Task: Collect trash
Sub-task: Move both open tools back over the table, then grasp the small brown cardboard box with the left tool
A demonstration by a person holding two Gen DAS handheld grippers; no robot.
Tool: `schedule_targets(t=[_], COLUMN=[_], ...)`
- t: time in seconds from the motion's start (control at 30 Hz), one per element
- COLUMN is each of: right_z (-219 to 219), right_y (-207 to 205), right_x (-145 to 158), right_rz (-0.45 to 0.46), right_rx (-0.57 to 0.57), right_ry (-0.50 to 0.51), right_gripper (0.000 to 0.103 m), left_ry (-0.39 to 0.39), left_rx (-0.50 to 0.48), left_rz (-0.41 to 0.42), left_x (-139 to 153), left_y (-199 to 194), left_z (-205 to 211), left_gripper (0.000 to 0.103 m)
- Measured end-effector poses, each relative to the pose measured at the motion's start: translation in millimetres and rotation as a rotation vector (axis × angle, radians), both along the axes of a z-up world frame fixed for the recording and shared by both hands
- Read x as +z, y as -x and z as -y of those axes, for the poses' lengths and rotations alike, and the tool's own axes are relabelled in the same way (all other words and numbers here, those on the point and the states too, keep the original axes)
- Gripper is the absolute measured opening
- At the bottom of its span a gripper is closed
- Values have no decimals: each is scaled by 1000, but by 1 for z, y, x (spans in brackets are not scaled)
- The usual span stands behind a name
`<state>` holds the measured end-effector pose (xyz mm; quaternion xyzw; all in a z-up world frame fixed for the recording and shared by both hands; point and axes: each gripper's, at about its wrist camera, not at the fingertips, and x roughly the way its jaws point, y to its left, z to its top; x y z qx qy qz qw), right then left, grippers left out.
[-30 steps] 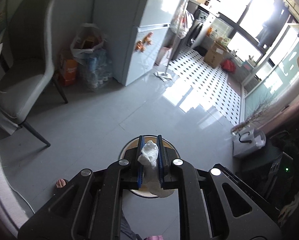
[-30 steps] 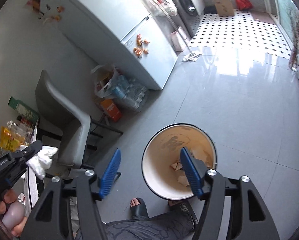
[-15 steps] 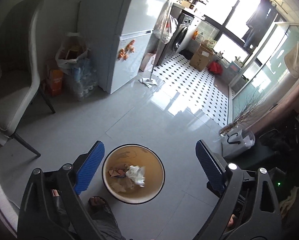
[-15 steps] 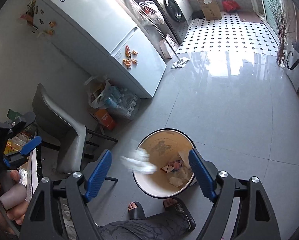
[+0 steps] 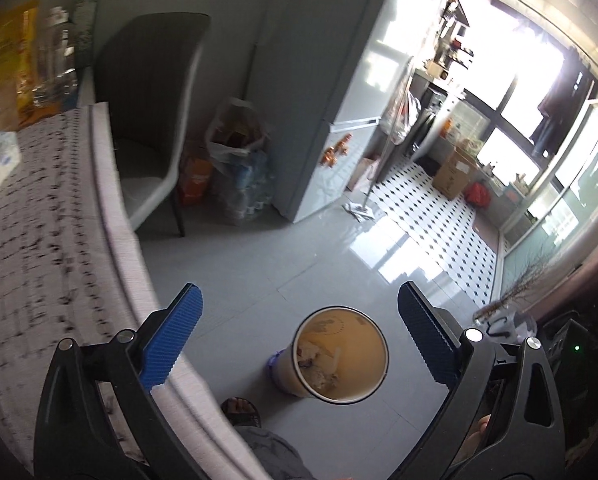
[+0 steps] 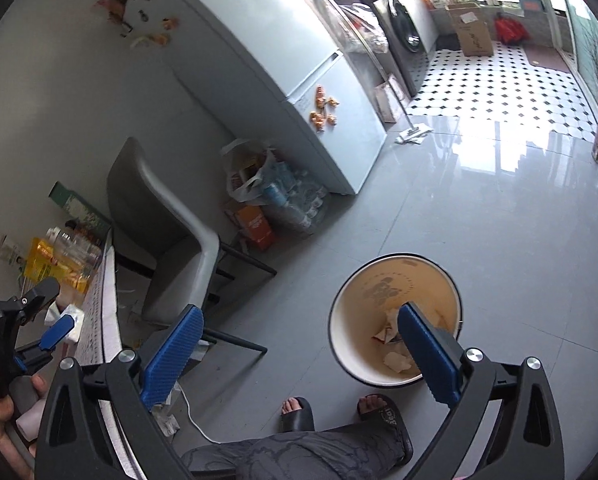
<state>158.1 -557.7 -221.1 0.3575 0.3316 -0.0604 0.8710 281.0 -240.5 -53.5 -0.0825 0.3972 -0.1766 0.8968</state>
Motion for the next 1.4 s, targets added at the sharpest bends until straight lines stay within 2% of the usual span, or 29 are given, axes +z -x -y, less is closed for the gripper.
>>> schedule_targets(t=[0.73,0.93,1.07,1.27,1.4], right_z=[-161,-200,-234,-271,-288], right_y=[-7,-1,-1,-1,1], right_x=[76,87,95,103,113], right_rz=[87,98,93,91,112], right_rx=[282,335,418,484,533], right_ry=[113,137,189,220,241], right_gripper=[96,96,95,95,95], left_ry=[46,50,49,74,75], left_rx=[300,353,398,478,518], left_rz=[73,68,65,6,-12], left_x=[21,19,19,3,-8], left_y=[93,116,134,154,164], left_z=[-188,-231,-257,-293,-301], left_gripper=[97,97,97,97,97])
